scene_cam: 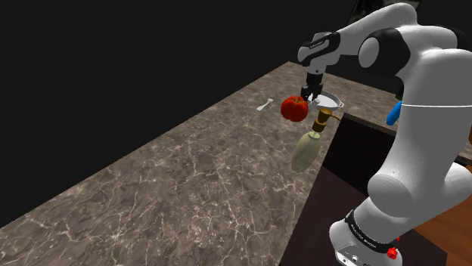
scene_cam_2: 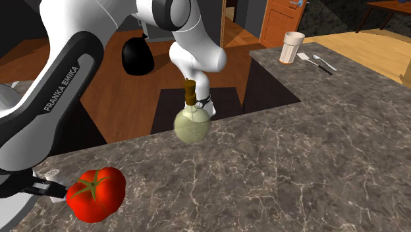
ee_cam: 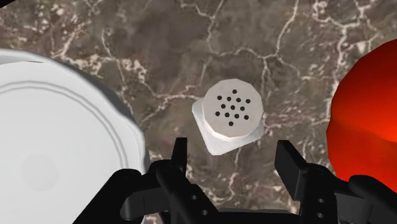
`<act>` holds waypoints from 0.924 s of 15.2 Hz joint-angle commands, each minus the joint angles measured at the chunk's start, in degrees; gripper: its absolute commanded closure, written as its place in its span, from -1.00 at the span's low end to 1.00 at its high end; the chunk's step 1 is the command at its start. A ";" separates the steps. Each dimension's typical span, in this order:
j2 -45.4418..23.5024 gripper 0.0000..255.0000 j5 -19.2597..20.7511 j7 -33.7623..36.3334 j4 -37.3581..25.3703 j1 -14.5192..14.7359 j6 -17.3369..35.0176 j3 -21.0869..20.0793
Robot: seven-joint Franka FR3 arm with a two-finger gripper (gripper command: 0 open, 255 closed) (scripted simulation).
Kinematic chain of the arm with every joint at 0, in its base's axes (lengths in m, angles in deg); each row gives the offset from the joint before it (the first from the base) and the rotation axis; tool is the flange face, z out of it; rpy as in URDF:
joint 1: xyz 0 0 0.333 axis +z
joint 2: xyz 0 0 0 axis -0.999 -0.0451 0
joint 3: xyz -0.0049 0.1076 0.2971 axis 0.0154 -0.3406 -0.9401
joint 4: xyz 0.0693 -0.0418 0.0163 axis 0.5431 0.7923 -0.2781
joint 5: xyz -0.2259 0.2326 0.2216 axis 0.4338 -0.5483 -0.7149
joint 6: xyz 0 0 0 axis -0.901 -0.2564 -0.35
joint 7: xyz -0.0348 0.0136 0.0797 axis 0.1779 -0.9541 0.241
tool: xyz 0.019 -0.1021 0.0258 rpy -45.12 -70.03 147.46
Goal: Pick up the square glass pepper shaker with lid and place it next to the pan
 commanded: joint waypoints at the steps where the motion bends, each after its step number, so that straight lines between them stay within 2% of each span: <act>1: 0.00 -1.00 0.00 0.00 0.00 0.00 0.00 0.00; 5: 0.00 -1.00 0.00 0.00 0.00 0.00 0.00 0.00; 9: 1.05 -1.00 0.22 0.14 -5.82 0.22 -6.85 0.08; 14: 1.05 -1.00 0.22 0.14 -5.82 0.22 -6.85 0.08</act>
